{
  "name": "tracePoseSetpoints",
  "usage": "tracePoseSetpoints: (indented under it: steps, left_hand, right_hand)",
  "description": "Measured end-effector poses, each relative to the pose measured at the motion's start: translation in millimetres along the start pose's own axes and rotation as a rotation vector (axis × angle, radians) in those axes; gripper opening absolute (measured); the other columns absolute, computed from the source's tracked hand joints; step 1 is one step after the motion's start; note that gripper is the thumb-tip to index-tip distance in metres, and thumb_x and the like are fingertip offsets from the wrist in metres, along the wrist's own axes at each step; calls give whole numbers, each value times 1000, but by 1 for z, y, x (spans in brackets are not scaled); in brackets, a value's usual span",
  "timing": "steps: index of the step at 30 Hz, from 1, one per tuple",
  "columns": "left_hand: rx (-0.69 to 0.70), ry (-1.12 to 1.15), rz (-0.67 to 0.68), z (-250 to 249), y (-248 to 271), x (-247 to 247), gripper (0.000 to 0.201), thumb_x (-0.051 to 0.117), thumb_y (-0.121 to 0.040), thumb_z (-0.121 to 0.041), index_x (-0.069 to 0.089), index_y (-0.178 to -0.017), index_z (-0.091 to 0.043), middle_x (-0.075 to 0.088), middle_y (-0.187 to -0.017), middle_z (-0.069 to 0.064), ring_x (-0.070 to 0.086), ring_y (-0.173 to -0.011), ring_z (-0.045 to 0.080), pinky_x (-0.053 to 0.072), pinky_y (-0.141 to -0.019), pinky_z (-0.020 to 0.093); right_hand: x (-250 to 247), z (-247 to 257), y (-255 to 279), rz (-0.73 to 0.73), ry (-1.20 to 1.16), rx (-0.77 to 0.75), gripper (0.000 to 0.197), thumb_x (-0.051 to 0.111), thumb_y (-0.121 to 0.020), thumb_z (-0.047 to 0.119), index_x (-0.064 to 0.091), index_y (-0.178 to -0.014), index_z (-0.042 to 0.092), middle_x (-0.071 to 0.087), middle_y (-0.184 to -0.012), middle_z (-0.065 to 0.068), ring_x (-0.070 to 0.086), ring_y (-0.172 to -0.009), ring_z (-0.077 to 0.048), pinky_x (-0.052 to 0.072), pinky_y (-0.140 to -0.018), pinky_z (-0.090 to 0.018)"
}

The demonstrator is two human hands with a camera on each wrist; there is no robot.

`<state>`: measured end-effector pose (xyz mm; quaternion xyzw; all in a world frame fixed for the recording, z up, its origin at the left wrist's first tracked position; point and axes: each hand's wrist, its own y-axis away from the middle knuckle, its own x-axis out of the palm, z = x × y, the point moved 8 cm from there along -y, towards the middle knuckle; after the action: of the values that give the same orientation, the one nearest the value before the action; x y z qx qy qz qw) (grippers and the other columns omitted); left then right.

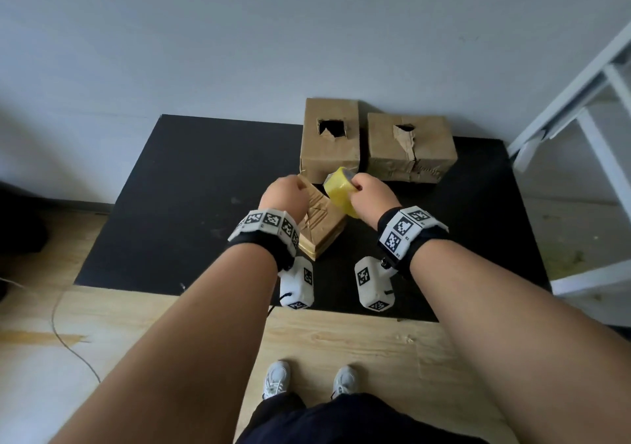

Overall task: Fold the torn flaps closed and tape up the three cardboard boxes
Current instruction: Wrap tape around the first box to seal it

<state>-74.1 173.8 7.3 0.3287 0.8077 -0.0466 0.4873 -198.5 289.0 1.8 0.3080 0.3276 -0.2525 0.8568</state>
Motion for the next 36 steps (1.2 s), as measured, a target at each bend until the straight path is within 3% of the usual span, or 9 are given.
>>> tracePoseSetpoints:
  steps: [2,6,11,14,17,20,28,32,36]
  left_hand:
    - [36,68,-18,-14,-2,-9,28,43,-92,-14,69,-103,-7,69,-102,10,62,-95,29,50,-79,36]
    - [74,75,-26,-28,3,-12,26,45,-92,-16,69,-95,-7,70,-95,12,64,-87,28,49,-69,35]
    - [50,86,-136,-18,9,-20,22,50,-92,-14,72,-96,-14,70,-95,3,64,-84,21,50,-69,30]
    - [51,82,-148,-16,7,-22,16,52,-92,-16,67,-95,-13,67,-94,2,63,-85,21,50,-69,31]
    - [40,61,-157,-18,3,-27,17,49,-93,-15,64,-99,-12,65,-95,3,61,-87,22,49,-70,32]
    - [36,32,-155,-15,-2,-32,17,49,-94,-16,64,-101,-13,64,-99,3,60,-88,21,45,-70,31]
    - [37,41,-136,-9,-20,-44,17,48,-94,-16,64,-99,-14,64,-102,1,55,-86,18,39,-68,29]
    - [-20,72,-127,0,-27,-46,17,50,-93,-14,67,-96,-14,66,-99,3,55,-83,18,40,-67,29]
    - [-120,115,-80,21,-37,-47,22,47,-93,-7,68,-99,-3,69,-97,14,64,-87,29,47,-68,34]
  right_hand:
    - [-3,7,5,16,-30,-43,37,44,-95,9,56,-130,14,59,-124,-11,56,-112,-29,43,-85,-31]
    - [-1,19,17,55,-86,-127,36,48,-94,10,57,-128,14,61,-121,-9,58,-111,-27,49,-96,-43]
    - [2,25,24,83,-44,-162,38,48,-94,11,56,-130,16,61,-125,-9,58,-112,-27,49,-97,-42]
    - [4,27,25,97,-13,-161,35,47,-96,14,55,-130,14,61,-125,-10,58,-112,-27,48,-94,-39]
    - [8,32,25,99,-8,-162,31,44,-101,23,54,-127,9,61,-118,-11,59,-107,-27,44,-84,-33]
    - [13,37,26,78,-21,-159,35,40,-103,31,53,-126,8,61,-110,-11,60,-103,-28,45,-84,-37]
    - [7,34,15,6,-23,-57,41,40,-99,51,52,-80,17,54,-75,-2,55,-70,-18,42,-65,-33]
    - [8,21,13,24,94,59,54,46,-92,63,59,-77,13,56,-69,-3,57,-65,-20,44,-61,-32]
    - [14,21,17,72,-88,72,49,57,-89,59,48,-64,17,46,-61,1,47,-57,-15,37,-59,-30]
